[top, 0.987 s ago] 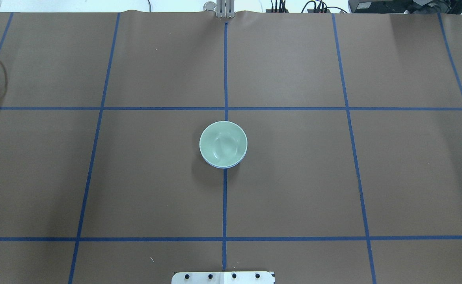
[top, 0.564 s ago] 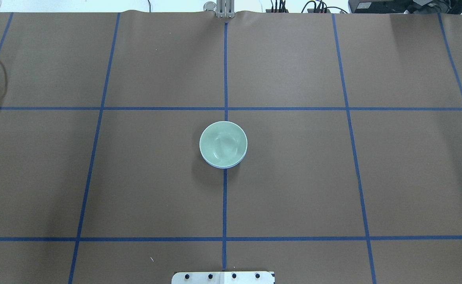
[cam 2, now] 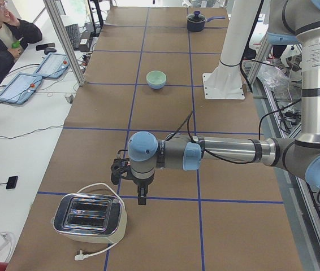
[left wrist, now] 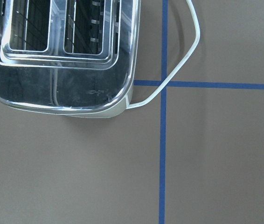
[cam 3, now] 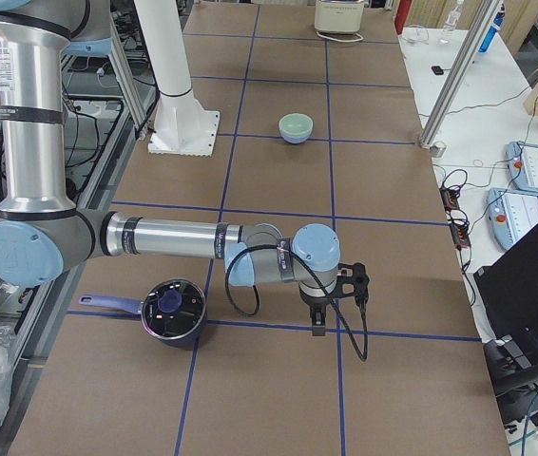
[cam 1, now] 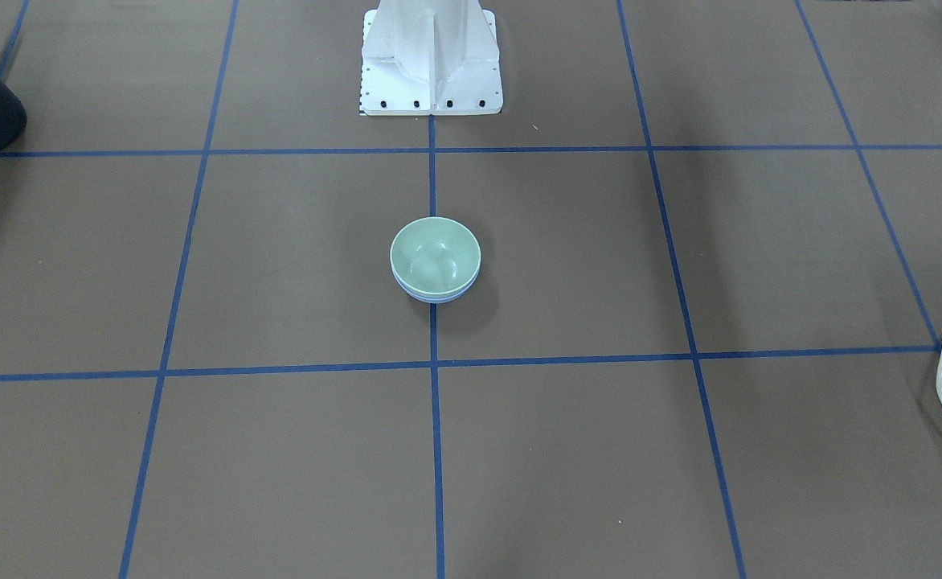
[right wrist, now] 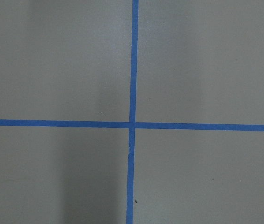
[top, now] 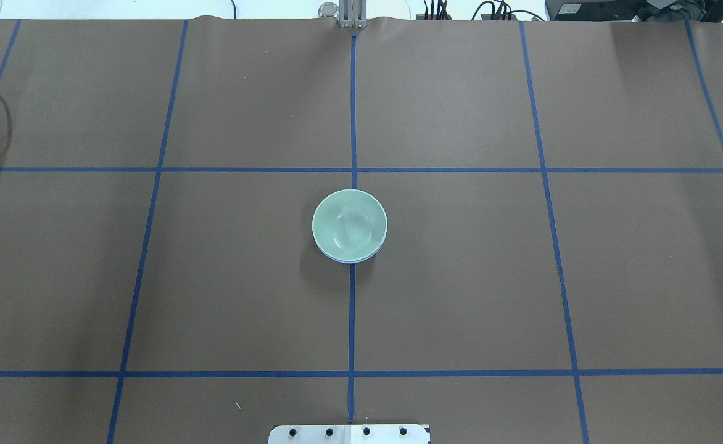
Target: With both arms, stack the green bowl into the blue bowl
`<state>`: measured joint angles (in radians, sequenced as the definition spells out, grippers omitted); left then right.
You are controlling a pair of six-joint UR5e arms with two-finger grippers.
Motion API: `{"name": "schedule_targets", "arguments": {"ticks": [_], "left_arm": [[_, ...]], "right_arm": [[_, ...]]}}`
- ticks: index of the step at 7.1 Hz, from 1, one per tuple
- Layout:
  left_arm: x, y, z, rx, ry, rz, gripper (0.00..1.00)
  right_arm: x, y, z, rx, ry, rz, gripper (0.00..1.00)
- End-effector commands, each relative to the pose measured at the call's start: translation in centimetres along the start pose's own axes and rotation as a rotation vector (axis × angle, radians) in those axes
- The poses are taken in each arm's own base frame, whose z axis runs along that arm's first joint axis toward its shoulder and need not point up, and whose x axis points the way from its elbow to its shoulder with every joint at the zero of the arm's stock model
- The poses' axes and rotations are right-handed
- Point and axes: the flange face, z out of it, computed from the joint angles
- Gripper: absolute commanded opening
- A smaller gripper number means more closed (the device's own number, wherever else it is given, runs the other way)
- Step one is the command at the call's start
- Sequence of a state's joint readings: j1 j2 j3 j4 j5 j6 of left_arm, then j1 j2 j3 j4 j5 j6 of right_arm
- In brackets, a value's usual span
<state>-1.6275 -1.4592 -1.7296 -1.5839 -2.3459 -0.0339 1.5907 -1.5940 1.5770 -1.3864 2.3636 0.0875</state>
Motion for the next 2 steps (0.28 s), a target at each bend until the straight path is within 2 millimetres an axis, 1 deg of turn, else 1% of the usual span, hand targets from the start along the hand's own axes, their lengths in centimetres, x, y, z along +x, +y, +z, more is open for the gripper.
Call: {"name": "schedule_targets", "arguments": {"ticks": [1, 2], "left_arm": [[-0.16, 0.42, 0.19, -0.004, -0.005, -0.004, 0.98], [-0.21, 0.43, 0.15, -0.003, -0.005, -0.003, 0.98]], "right_arm": [[0.02, -0.01, 0.0, 0.0, 0.003, 0.0, 1.0], [-0.05, -0.03, -0.06, 0.001, 0.001, 0.0, 1.0]]}}
